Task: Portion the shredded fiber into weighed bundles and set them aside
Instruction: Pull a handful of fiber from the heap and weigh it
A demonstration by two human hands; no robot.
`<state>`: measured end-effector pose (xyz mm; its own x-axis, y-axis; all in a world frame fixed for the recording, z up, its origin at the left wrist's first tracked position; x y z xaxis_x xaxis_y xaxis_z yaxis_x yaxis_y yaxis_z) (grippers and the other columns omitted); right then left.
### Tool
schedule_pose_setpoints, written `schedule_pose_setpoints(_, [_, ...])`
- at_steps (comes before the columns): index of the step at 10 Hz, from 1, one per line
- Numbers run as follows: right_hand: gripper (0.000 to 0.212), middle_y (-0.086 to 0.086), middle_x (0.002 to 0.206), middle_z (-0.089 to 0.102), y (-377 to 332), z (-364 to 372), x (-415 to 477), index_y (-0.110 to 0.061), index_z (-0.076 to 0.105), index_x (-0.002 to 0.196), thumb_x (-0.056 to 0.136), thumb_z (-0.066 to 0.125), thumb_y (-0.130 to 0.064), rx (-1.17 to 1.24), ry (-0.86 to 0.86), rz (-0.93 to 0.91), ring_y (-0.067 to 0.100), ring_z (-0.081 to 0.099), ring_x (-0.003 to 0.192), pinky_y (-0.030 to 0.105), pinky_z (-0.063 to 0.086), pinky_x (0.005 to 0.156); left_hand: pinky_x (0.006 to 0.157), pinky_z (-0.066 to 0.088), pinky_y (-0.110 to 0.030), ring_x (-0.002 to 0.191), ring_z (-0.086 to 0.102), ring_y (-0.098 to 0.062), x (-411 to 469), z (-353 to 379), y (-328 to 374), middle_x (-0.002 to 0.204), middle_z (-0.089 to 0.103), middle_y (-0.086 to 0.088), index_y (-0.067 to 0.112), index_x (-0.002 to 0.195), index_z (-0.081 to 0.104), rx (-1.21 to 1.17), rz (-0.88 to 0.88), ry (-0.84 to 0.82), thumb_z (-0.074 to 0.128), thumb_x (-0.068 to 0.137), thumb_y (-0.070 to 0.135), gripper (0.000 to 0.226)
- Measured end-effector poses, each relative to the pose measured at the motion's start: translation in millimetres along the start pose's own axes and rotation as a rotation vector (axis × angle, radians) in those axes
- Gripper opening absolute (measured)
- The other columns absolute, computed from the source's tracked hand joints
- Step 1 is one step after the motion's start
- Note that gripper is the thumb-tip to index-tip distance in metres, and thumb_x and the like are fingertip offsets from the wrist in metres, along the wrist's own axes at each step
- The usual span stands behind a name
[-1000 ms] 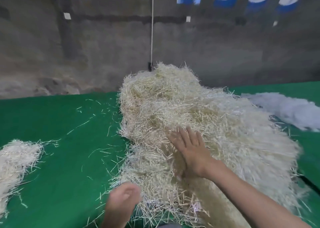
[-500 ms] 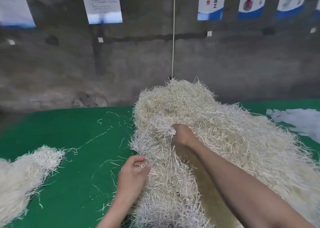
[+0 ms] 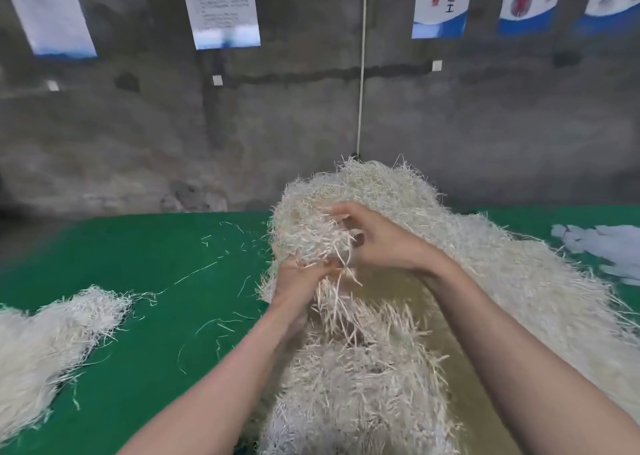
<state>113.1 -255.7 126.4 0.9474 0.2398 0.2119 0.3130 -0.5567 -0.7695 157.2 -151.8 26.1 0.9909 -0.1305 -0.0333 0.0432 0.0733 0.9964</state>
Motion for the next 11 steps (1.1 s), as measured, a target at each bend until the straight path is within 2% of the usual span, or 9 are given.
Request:
schedule_pose_setpoints(1, [0.043,-0.017,0.101,0.048,30,-7,-25,-0.031,0.040,0.109,0.077,0.070,-0.031,-0.148,0.270,0.032,0.008,0.054,0.090,0.023,0.047,0.075,0.099,0.026,-0.035,0.109,0.047,-0.014,1,-3,-19,0.135,0.049,-0.007,0.009,0.131,0.050,-0.125,-0.117,0.068,0.072,0.075,0.024,0.062])
schedule_pose_setpoints(2, [0.061,-0.007,0.121,0.046,90,37,-39,-0.025,0.039,0.116,0.074,0.055,-0.066,-0.755,0.119,0.185,0.018,0.047,0.113,0.047,0.036,0.104,0.113,0.017,-0.042,0.139,0.027,-0.025,8,4,-16,0.150,0.032,-0.009,0.012,0.123,0.053,-0.260,-0.140,0.090,0.060,0.086,0.012,0.038])
schedule_pose_setpoints(3, [0.073,0.002,0.150,0.024,145,29,-40,-0.025,0.028,0.139,0.081,0.059,-0.057,-0.976,0.076,0.266,0.029,0.016,0.142,0.057,-0.004,0.114,0.113,0.026,-0.047,0.137,0.032,-0.033,16,2,-24,0.151,0.027,-0.016,0.008,0.146,0.025,-0.327,-0.199,0.184,0.054,0.087,-0.002,0.066])
schedule_pose_setpoints(4, [0.080,0.004,0.155,0.019,181,2,-48,-0.029,0.022,0.143,0.079,0.062,-0.056,-1.095,0.080,0.308,0.027,0.012,0.144,0.051,-0.013,0.108,0.110,0.031,-0.051,0.131,0.040,-0.035,22,-16,-28,0.145,0.037,-0.019,0.009,0.146,0.024,-0.332,-0.202,0.280,0.051,0.088,-0.005,0.066])
schedule_pose_setpoints(5, [0.078,0.003,0.156,0.018,216,-14,-71,-0.034,0.022,0.141,0.078,0.061,-0.056,-1.105,0.045,0.419,0.027,0.013,0.143,0.054,-0.007,0.111,0.102,0.043,-0.041,0.115,0.054,-0.026,24,-33,-31,0.150,0.034,-0.009,0.008,0.144,0.028,-0.304,-0.193,0.373,0.039,0.089,-0.014,0.060])
schedule_pose_setpoints(6, [0.072,0.003,0.157,0.015,236,-17,-87,-0.036,0.022,0.138,0.080,0.058,-0.057,-1.101,0.008,0.478,0.026,0.016,0.143,0.054,0.002,0.112,0.064,0.047,-0.021,0.063,0.044,-0.008,20,-42,-32,0.134,0.049,-0.002,0.017,0.145,0.031,-0.318,-0.174,0.460,0.035,0.093,-0.013,0.061])
schedule_pose_setpoints(8, [0.077,0.004,0.157,0.015,231,-34,-118,-0.032,0.019,0.147,0.082,0.052,-0.059,-1.132,-0.059,0.528,0.026,0.010,0.145,0.057,0.002,0.111,0.102,0.040,-0.045,0.124,0.047,-0.034,16,-77,-22,0.139,0.044,-0.021,-0.002,0.135,0.041,-0.302,-0.216,0.491,0.039,0.087,-0.015,0.050])
schedule_pose_setpoints(10, [0.044,-0.011,0.114,0.057,82,-38,-68,-0.039,0.053,0.103,0.068,0.065,-0.064,-0.999,0.030,0.271,0.017,0.048,0.116,0.042,0.022,0.100,0.079,0.051,-0.035,0.112,0.054,-0.029,18,-57,14,0.125,0.053,-0.019,-0.005,0.119,0.052,-0.377,-0.099,0.206,0.051,0.089,0.001,0.031])
schedule_pose_setpoints(11, [0.066,-0.009,0.120,0.051,25,-20,-32,-0.036,0.048,0.112,0.058,0.058,-0.074,-0.808,0.232,0.060,0.014,0.043,0.120,0.038,0.023,0.103,0.087,0.049,-0.040,0.118,0.050,-0.035,7,-43,35,0.131,0.048,-0.028,-0.005,0.115,0.051,-0.379,-0.073,0.091,0.049,0.088,0.002,0.029])
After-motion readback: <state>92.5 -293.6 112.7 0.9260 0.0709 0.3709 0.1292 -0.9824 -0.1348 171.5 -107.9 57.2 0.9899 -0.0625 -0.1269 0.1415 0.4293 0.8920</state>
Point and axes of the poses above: each hand's wrist, its own x-axis towards the middle knuckle, its own z-axis out of the palm, y = z × x, the point moved 9 cm from there along x, towards the middle knuckle
